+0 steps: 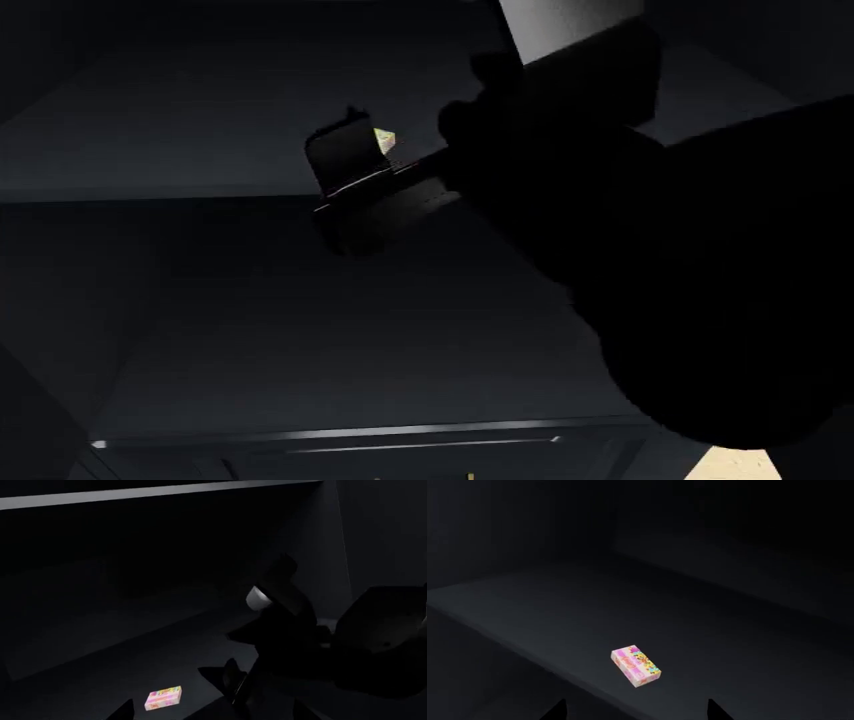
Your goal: Pick the bar from the counter and place it in the cabinet.
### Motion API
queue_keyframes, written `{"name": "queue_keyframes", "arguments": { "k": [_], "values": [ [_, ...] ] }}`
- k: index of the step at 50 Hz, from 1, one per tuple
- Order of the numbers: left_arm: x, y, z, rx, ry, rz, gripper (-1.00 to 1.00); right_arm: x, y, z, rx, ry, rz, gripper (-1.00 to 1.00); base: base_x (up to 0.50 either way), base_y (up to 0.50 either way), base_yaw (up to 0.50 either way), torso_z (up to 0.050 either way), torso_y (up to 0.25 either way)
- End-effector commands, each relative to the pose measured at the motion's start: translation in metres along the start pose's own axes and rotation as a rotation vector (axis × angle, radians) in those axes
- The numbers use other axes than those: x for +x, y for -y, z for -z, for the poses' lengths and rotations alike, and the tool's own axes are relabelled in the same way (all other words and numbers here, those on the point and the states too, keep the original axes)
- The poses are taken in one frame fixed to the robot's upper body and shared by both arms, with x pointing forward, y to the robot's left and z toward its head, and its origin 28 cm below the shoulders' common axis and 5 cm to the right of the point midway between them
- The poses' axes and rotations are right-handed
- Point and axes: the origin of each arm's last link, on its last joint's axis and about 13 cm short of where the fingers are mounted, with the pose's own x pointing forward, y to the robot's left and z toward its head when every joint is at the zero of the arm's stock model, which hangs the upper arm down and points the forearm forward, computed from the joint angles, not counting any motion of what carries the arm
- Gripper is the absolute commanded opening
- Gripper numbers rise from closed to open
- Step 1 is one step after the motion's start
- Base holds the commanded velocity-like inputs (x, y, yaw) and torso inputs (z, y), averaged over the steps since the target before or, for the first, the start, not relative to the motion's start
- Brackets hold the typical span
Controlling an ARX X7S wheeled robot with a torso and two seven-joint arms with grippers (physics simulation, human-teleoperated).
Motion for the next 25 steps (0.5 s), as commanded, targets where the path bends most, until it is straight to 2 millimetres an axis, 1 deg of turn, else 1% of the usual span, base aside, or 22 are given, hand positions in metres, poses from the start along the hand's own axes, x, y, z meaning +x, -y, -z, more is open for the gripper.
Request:
{"name": "queue_keyframes", "arguments": {
  "k": [1,19,25],
  "values": [
    [-0.001,0.0,0.002,-0.004,0.0,-0.002,1.0,-0.021,-0.006,0.004,0.006,0.034,-0.004,1.0,0.0,0.0,0.0,0.0,0.0],
    [-0.001,0.0,0.003,-0.011,-0.004,0.001,1.0,-0.043,-0.009,0.007,0.013,0.069,0.0,1.0,0.0,0.0,0.0,0.0,0.0],
    [-0.001,0.0,0.005,-0.02,-0.006,0.002,1.0,-0.055,-0.014,0.008,0.004,0.091,-0.002,1.0,0.0,0.0,0.0,0.0,0.0]
  ]
}}
